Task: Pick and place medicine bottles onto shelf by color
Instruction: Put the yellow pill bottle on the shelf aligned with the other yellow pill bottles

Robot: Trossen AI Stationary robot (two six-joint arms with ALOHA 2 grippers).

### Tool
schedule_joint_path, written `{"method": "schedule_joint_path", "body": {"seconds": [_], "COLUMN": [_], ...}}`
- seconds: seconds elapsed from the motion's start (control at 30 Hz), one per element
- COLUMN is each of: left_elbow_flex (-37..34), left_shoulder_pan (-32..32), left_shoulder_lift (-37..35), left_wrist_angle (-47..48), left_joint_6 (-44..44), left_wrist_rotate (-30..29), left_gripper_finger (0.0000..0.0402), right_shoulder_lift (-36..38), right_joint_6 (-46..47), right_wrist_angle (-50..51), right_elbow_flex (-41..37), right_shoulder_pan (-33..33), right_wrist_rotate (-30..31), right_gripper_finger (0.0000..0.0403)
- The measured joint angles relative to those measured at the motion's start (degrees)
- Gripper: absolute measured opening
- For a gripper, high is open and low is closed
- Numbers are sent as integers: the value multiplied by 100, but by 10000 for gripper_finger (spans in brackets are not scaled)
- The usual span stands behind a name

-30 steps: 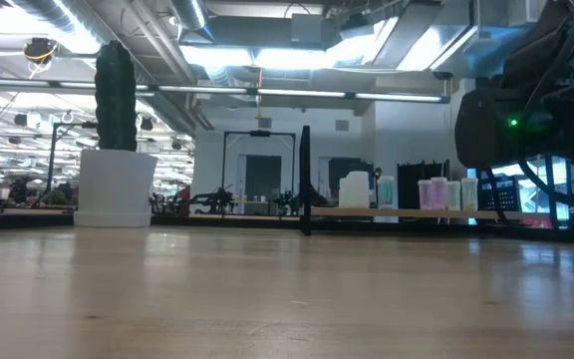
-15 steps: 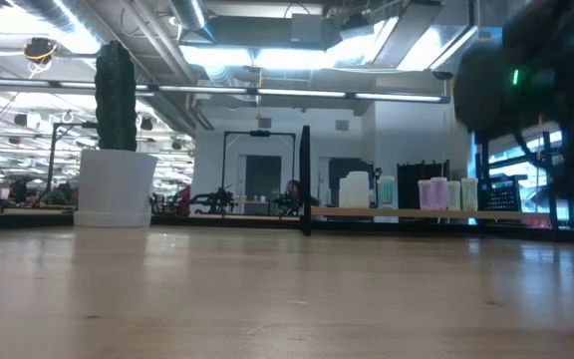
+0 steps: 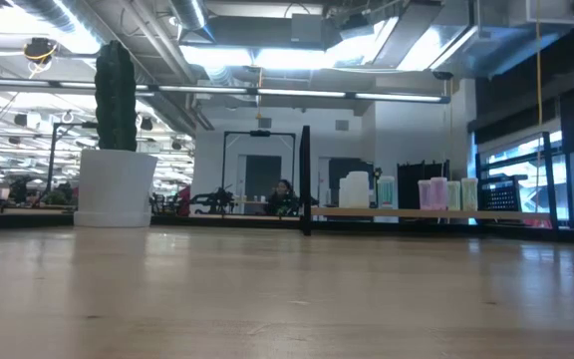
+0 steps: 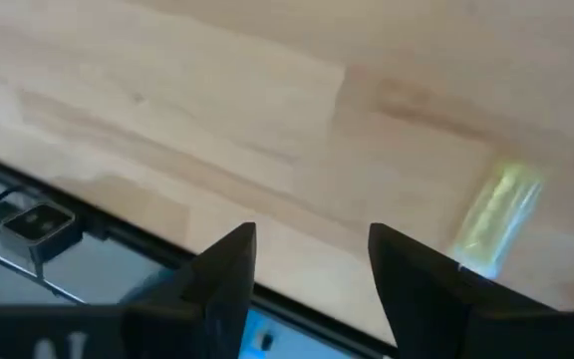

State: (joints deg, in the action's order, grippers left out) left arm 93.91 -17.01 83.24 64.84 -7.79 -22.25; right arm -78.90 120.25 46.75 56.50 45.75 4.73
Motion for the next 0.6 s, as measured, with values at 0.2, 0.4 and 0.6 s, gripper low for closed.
{"method": "schedule_joint_path", "body": {"seconds": [0.2,0.4,0.6], "left_elbow_flex": [0,0,1], "left_shoulder_pan": [-1,-1,-1], "left_shoulder_lift": [0,0,0], "left_wrist_angle": [6,4,-142], "left_joint_6": [87,54,65], "left_wrist_rotate": [272,394,393], "left_gripper_finger": [202,202,202], "right_shoulder_lift": [-525,-1044,-1581], "right_joint_6": [643,984,1108], "right_wrist_angle": [92,931,1859], "right_elbow_flex": [502,1076,1693], "right_shoulder_pan": [823,1331,1698], "right_wrist_rotate": [303,285,27], "right_gripper_finger": [197,197,197]}}
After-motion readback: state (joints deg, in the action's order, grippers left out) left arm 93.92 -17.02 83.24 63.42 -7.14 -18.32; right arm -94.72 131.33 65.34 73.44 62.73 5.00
